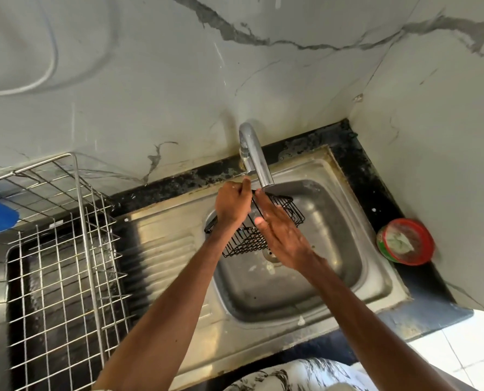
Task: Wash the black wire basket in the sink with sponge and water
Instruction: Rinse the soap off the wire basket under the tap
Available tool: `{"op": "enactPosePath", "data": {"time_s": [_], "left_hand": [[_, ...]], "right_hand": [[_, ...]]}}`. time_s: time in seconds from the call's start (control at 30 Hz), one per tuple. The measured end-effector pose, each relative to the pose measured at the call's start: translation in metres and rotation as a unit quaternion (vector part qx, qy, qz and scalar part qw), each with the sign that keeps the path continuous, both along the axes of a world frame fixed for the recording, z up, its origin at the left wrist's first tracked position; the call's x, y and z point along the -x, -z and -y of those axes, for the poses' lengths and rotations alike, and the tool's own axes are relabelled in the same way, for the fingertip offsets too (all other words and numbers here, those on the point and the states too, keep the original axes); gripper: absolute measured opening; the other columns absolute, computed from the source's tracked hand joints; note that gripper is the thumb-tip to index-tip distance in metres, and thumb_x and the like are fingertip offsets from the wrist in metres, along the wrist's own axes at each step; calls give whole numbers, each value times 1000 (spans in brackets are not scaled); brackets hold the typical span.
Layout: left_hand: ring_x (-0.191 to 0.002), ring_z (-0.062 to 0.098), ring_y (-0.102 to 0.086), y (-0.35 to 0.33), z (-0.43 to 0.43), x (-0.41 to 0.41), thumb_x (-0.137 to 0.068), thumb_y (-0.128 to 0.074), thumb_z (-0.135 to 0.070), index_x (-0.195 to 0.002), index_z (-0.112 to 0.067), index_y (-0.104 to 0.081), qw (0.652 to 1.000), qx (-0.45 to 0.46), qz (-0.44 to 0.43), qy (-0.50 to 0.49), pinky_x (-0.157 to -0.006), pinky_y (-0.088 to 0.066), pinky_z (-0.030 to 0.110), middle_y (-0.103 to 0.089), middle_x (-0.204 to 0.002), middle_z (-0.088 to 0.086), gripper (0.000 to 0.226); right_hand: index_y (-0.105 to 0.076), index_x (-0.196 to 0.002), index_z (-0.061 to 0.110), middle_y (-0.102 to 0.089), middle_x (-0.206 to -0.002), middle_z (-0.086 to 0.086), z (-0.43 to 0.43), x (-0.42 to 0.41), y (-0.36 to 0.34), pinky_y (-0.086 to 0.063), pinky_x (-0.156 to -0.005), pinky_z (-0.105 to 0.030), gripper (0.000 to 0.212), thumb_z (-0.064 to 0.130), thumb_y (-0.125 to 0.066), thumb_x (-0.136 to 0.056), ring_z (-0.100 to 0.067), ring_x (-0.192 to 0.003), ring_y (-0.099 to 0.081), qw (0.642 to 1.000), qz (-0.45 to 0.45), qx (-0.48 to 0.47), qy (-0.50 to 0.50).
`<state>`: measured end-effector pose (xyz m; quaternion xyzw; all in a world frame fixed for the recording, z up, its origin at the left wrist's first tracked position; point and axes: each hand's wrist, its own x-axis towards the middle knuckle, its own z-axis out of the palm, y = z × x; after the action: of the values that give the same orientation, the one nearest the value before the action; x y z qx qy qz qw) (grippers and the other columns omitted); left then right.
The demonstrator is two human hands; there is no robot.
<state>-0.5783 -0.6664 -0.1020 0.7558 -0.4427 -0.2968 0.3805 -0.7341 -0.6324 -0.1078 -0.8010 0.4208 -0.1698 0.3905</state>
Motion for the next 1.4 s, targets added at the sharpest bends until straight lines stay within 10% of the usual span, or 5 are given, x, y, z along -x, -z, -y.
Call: {"op": "enactPosePath", "data": {"time_s": [0.17, 0.77, 1.13, 1.3, 1.4], "left_hand": [[-32, 6, -37, -8, -6, 0, -105, -51, -30, -47, -26, -42, 998, 26, 57, 15, -37, -23, 12, -38, -40, -13, 58], [-33, 8, -31, -13, -34, -34, -100, -55, -8, -47, -22, -39, 986, 59, -67, -144, -40, -27, 22, -33, -38, -12, 57], [-32, 5, -30, -21, -48, -43, -99, -55, -4, -51, -16, -42, 974, 51, -148, -165, -39, -39, 24, -30, -39, -12, 51], [-29, 3, -29, -28, -50, -43, -99, -56, -4, -47, -21, -40, 973, 39, -154, -169, -37, -36, 19, -30, -35, -13, 57], [-29, 2, -28, -30, -55, -48, -100, -56, -3, -50, -17, -40, 974, 42, -150, -164, -36, -32, 15, -30, -35, -14, 55]], "right_hand": [[4, -160, 23, 11, -168, 6, 4, 4, 20, -8, -126, -51, 74, 67, 1, -100, -11, -155, 10, 993, -13, -75, 94], [-23, -160, 19, -21, -167, 6, 8, -6, 12, -7, -123, -63, 52, 38, -24, -110, -16, -155, -13, 998, 54, 5, -36], [-14, -160, 37, -12, -166, 19, 15, -13, -2, 0, -124, -58, 54, 50, -11, -107, -3, -154, 2, 993, -76, 78, -48], [-19, -160, 31, -14, -167, 12, 24, -8, 11, -17, -126, -47, 57, 53, -17, -107, -6, -154, -9, 998, 36, -46, 11], [-14, -160, 39, -19, -167, 10, 41, 3, 19, -6, -126, -53, 62, 64, -13, -103, -12, -155, -13, 992, -75, -98, 29]]}}
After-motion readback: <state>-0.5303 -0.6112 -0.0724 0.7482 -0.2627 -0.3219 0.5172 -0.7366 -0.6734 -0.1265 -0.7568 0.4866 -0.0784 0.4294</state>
